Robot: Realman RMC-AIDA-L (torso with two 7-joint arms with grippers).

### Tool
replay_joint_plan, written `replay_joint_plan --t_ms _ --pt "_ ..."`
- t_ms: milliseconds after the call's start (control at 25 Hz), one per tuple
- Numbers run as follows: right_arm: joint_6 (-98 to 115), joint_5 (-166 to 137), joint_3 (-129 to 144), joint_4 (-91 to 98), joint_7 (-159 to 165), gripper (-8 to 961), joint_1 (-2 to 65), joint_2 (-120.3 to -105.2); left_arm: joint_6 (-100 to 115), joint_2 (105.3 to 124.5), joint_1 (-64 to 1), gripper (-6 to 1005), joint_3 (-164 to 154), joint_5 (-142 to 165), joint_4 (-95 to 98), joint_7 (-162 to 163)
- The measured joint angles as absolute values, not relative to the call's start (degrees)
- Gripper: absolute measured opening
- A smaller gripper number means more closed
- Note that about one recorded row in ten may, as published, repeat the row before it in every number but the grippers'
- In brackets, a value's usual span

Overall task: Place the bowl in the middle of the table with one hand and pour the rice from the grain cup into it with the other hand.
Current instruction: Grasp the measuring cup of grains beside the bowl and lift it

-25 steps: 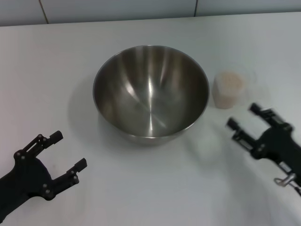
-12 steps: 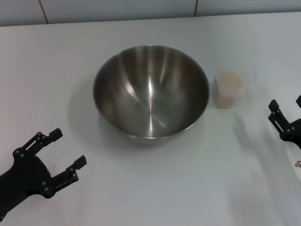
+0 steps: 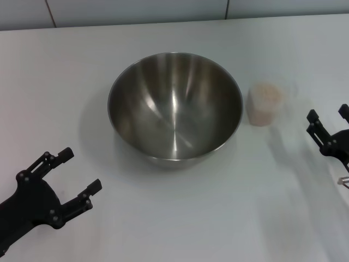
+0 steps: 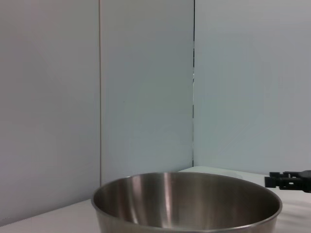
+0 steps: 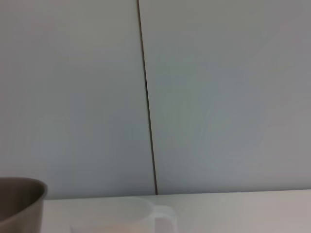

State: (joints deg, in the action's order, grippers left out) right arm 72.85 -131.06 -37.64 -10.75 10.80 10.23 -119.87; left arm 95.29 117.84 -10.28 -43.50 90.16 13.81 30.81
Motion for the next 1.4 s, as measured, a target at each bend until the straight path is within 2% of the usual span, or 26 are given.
replay_joint_plan --t_ms 440,1400 --pt "66.7 -130.4 -37.8 -9.2 10.7 706 16.6 -119.73 95.4 117.88 -10.6 848 -43.5 90.2 13.6 30.4" --pt "61.8 -129.6 -39.2 -7.9 10.2 694 21.6 -119.70 95.9 117.95 -11.6 843 -42.4 90.1 13.6 30.4"
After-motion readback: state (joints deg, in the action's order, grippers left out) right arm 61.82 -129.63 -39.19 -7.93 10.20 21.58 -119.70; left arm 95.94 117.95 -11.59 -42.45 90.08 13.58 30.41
